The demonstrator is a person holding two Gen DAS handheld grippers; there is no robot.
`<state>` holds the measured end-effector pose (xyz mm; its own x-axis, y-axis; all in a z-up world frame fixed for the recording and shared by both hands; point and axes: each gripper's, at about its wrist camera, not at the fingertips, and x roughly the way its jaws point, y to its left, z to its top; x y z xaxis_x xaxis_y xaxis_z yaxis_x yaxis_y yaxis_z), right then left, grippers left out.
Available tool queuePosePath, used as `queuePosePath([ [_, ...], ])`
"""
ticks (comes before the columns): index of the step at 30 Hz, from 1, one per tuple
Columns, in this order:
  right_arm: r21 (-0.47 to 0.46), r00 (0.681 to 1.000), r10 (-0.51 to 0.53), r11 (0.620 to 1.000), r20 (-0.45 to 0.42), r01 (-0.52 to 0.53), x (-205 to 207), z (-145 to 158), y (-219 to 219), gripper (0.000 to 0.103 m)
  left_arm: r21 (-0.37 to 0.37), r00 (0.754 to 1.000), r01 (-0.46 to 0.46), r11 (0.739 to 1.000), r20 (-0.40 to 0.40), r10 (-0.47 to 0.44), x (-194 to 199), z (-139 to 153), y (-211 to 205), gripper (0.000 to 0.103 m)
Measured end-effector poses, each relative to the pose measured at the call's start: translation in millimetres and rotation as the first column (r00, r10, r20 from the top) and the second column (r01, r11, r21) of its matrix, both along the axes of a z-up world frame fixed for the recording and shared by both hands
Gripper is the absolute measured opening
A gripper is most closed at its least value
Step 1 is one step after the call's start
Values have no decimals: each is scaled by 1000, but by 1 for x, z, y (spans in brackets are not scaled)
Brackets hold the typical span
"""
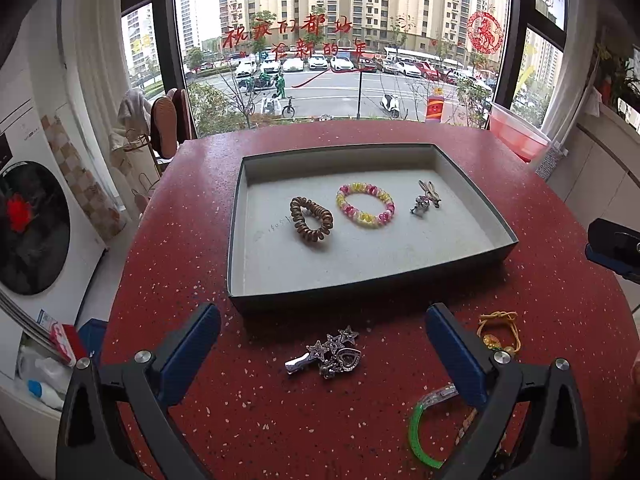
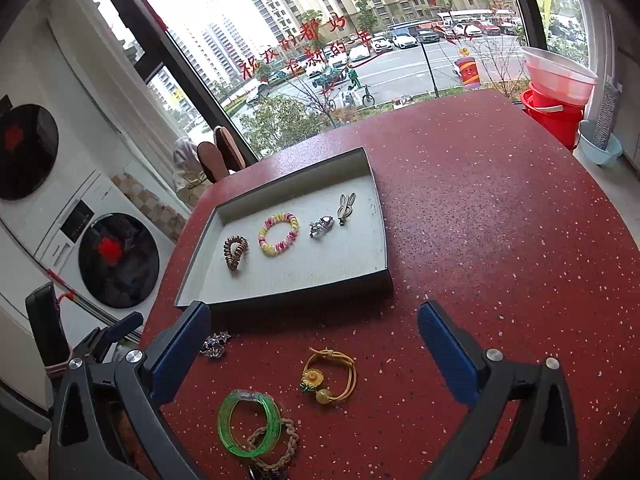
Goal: Organize jewelry
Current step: 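Withdraw both tools from the tray back over the table, then grasp the yellow sunflower cord bracelet with the right tool while the left tool grasps the green bangle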
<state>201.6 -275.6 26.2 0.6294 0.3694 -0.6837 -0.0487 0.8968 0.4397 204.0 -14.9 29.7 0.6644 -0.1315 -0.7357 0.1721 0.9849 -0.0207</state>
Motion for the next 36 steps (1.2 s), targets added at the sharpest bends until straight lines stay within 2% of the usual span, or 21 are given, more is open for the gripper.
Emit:
queuePosePath([
  [9,-44,996,13,999,-87,-17,-21,-23,-6,103,-43,998,-7,999,-64,4,-33,-20,5,103],
  [18,-158,986,30,986,-161,-56,-36,-45,9,103,-25,992,6,1000,-126,-9,-49,-42,-4,103],
  [30,-243,980,55,965,-190,-101,-27,-56,26,102,6,984,43,999,-172,-41,-51,-54,-22,103],
  [32,-259,981,68,959,-183,-115,-24,-55,31,94,13,983,38,999,-181,-35,-51,-56,-24,103],
  [36,-277,977,111,948,-180,-158,-17,-55,43,84,29,982,33,999,-187,-27,-49,-59,-26,103],
])
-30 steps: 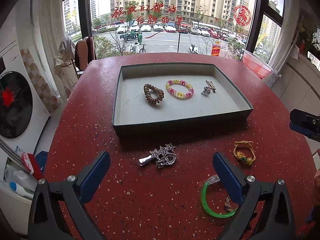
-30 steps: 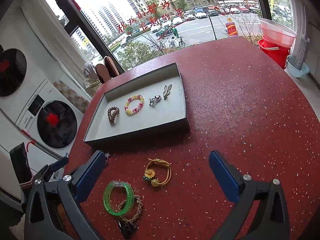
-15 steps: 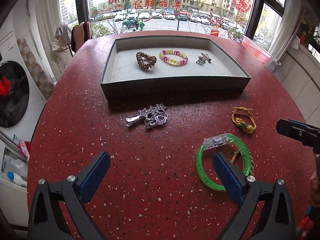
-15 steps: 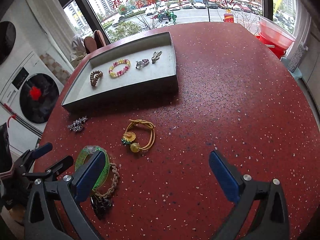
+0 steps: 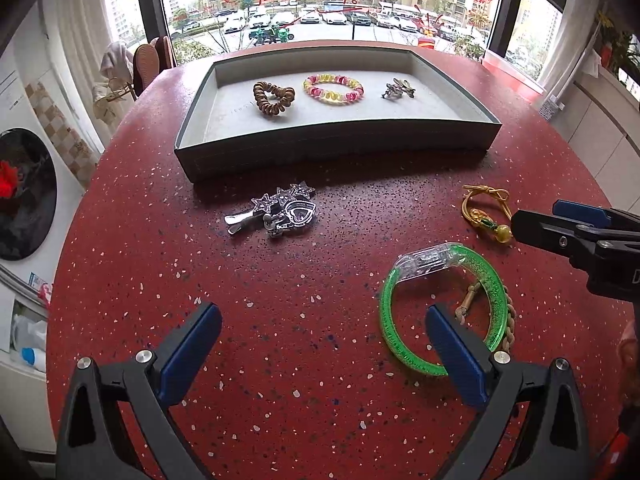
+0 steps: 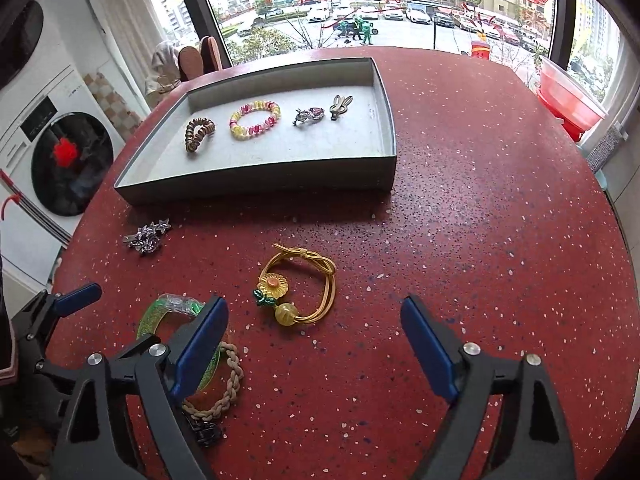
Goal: Organize jewelry
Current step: 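Grasp the yellow sunflower cord bracelet with the right tool while the left tool grasps the green bangle, then carry the cord bracelet with the right tool while the left tool carries the bangle into the tray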
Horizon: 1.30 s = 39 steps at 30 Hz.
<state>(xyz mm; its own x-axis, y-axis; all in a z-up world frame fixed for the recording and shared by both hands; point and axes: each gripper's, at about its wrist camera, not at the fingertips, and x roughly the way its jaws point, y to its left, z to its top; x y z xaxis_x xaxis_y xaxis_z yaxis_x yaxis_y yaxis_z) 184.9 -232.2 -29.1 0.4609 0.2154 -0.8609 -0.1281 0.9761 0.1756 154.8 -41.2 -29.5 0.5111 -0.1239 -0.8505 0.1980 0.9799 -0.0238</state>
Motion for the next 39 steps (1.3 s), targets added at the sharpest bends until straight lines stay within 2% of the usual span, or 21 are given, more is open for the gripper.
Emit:
queuePosePath([
  [7,-34,997,66,997,-35,-68,12,-12,19,60,33,1000,0,999,-1,0,0,-4,-3,103],
  [13,-105,997,76,991,-31,-79,15,-15,28,56,41,1000,-5,999,1,5,0,-6,-4,103],
  [16,-159,995,93,983,-22,-95,13,-16,34,50,38,1000,8,999,8,-8,0,-5,-5,103],
  [19,-154,995,95,983,-23,-97,12,-15,33,41,33,1000,28,999,9,-28,-3,-3,-8,96],
  [20,-155,995,96,983,-23,-98,13,-15,33,32,32,999,35,999,10,-36,-4,-3,-9,92],
  [22,-152,995,98,983,-23,-101,12,-14,33,22,25,999,53,998,9,-53,-5,-1,-12,84],
  [26,-150,995,99,984,-15,-100,10,-14,32,19,13,997,77,997,5,-77,-5,1,-16,70],
  [28,-140,996,92,986,-3,-91,8,-12,29,15,10,996,88,996,7,-88,-6,1,-17,59],
  [29,-128,996,86,988,-1,-85,8,-11,27,12,12,996,92,996,9,-92,-6,2,-17,49],
  [31,-97,998,70,993,4,-69,7,-7,21,9,6,995,100,995,8,-100,-5,2,-17,39],
  [32,-79,998,61,995,5,-60,6,-6,17,9,-11,994,107,994,7,-107,-5,3,-16,27],
  [35,-27,999,40,999,11,-39,5,-2,7,9,-72,994,110,991,-5,-111,-4,3,-11,25],
  [39,8,1000,26,1000,15,-26,0,0,-1,9,-95,994,109,990,3,-109,-6,5,-8,25],
])
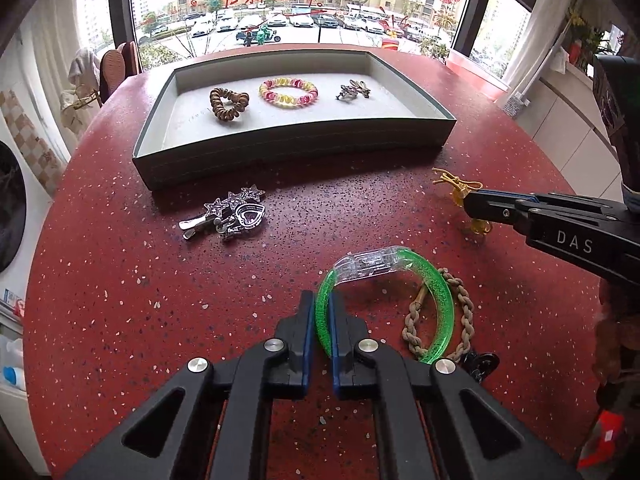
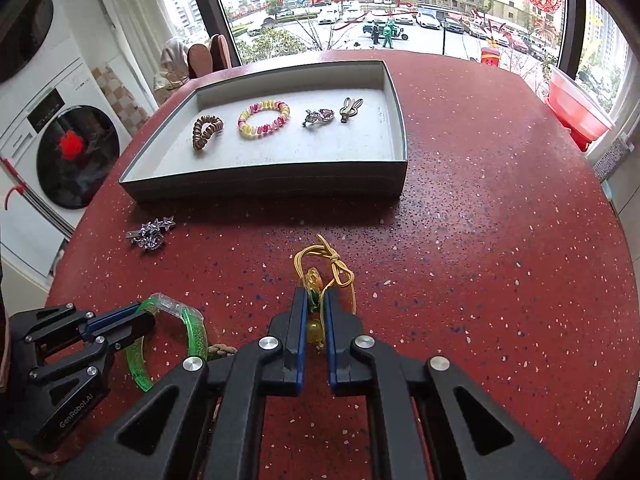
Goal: Organize jewelry
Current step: 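Carry the cord bracelet with the right tool while the left tool carries the bangle into the tray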
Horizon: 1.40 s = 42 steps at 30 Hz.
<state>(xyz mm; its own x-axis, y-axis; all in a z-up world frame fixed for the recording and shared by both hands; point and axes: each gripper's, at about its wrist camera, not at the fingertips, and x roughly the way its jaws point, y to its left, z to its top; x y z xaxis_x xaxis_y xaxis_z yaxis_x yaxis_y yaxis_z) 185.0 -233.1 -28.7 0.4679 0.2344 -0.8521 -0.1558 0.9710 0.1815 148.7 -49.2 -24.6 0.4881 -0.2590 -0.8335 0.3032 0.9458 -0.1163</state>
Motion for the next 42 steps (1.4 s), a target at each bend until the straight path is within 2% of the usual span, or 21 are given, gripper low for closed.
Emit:
queuePosePath([
  [13,100,999,-34,994,6,33,-6,12,-16,9,-38,998,-18,999,54,20,3,23,13,25],
  [21,119,999,-35,992,31,31,-4,26,-16,9,-59,995,-43,997,88,48,15,39,25,25],
  [42,133,997,-3,991,76,-7,48,51,-7,9,-86,988,-88,992,120,99,72,59,36,25],
])
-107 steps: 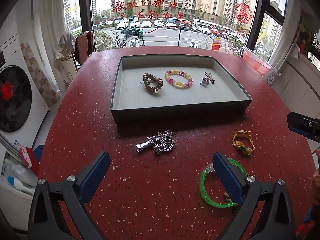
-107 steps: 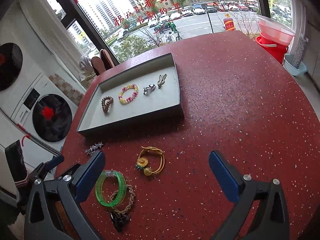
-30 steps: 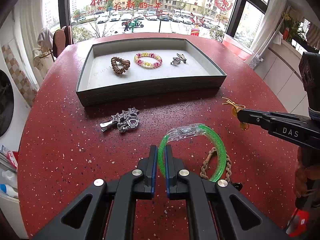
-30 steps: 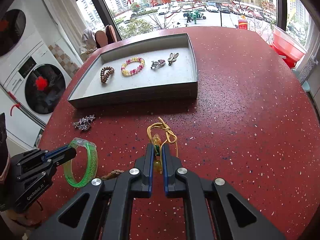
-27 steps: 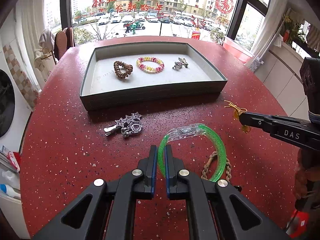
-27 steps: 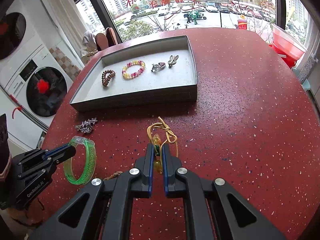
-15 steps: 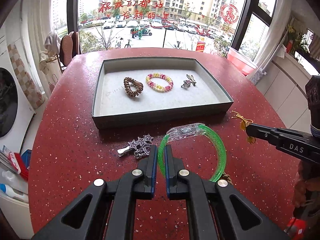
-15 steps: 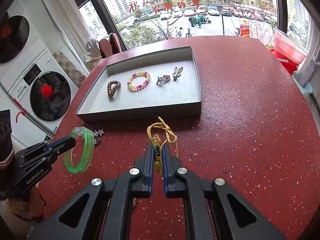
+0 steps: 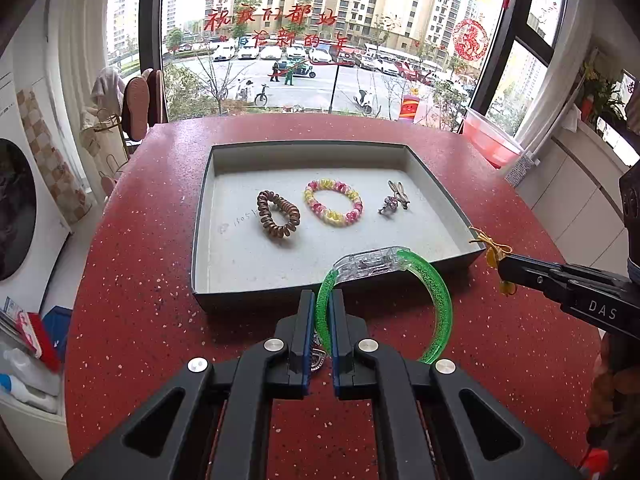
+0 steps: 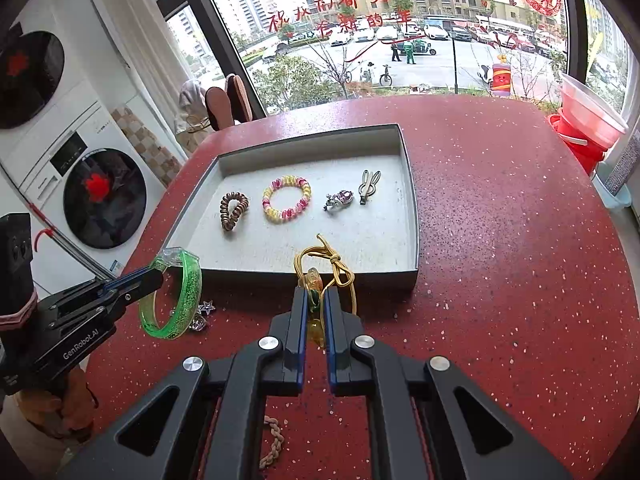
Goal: Organize jewelry
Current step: 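Carry the cord bracelet with the right tool while the left tool carries the bangle into the tray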
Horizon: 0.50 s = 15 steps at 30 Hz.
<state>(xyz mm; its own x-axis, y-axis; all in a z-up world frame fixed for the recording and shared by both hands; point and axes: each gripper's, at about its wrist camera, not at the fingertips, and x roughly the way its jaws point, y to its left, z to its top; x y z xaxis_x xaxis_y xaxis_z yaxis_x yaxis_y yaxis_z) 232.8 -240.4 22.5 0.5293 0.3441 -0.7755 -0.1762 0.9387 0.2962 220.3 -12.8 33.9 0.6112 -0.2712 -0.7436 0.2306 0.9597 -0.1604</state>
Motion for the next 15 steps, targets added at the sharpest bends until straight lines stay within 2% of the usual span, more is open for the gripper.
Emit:
queuePosePath([
  [7,12,1000,9,1000,5,-9,26,4,4,9,0,1000,-4,1000,-13,4,27,-2,-3,25],
  [15,29,1000,11,1000,-24,-10,57,-6,9,9,12,999,-17,1000,-37,17,60,-8,-7,25],
])
